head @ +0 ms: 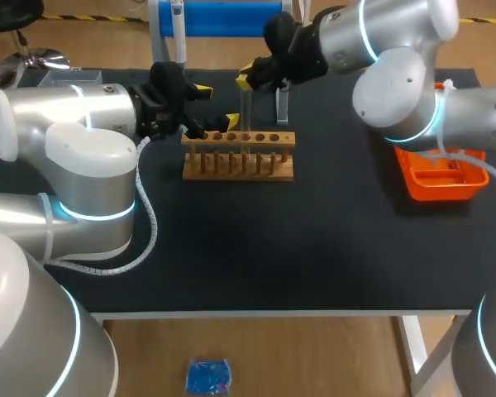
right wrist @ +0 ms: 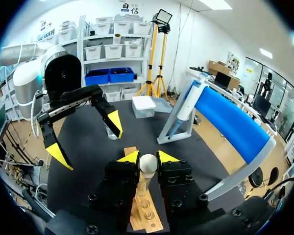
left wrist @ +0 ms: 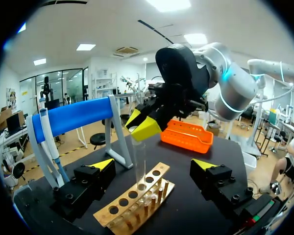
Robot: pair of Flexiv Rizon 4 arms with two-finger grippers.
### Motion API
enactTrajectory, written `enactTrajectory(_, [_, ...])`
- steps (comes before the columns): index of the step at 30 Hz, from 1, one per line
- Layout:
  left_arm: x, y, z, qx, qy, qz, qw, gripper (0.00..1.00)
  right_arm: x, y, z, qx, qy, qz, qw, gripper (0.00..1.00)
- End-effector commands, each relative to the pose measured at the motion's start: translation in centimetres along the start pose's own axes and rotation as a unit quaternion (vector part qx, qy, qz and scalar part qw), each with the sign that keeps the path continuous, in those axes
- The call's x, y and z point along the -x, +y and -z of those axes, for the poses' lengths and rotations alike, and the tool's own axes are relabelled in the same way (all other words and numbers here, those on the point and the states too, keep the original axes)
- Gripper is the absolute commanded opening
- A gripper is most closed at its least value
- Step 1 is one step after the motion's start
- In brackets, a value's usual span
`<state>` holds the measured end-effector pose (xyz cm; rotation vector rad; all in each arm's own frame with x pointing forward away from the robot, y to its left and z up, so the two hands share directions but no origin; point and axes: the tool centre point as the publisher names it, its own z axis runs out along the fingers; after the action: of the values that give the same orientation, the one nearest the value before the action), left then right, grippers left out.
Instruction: Invert the test tube, pick up the pipette, mount the tip to pipette, aspirate from beaker and dispense into the tube, eject the tip, return the pipette, and cap with the stopper.
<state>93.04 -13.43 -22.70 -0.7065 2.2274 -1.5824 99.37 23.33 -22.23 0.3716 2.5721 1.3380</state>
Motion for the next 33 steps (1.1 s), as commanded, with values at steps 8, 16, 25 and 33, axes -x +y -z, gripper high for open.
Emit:
enactTrajectory(8, [-0.1,0.1,-0.1,-0.002,-0.002,0.001,1.0,1.0,0.2,-0.5,-0.4,0.0,0.003,-0.003,1.0,0.0])
enactTrajectory(16, [-0.1,0.1,-0.1,-0.002,-0.002,0.001,1.0,1.0,0.1,-0.7,-0.4,0.004,0.004,-0.008,1.0,0.0])
enactTrajectory(25, [-0.1,0.1,-0.1,-0.002,-0.002,0.001,1.0,1.0,0.0,0.4,0.3,0.021,0.003,-0.008,1.0,0.0])
enactTrajectory(33, [-0.1,0.1,-0.1,-0.002,-0.002,0.001,1.0,1.0,-0.4,-0.2,0.3,0.02,0.008,-0.011,1.0,0.0])
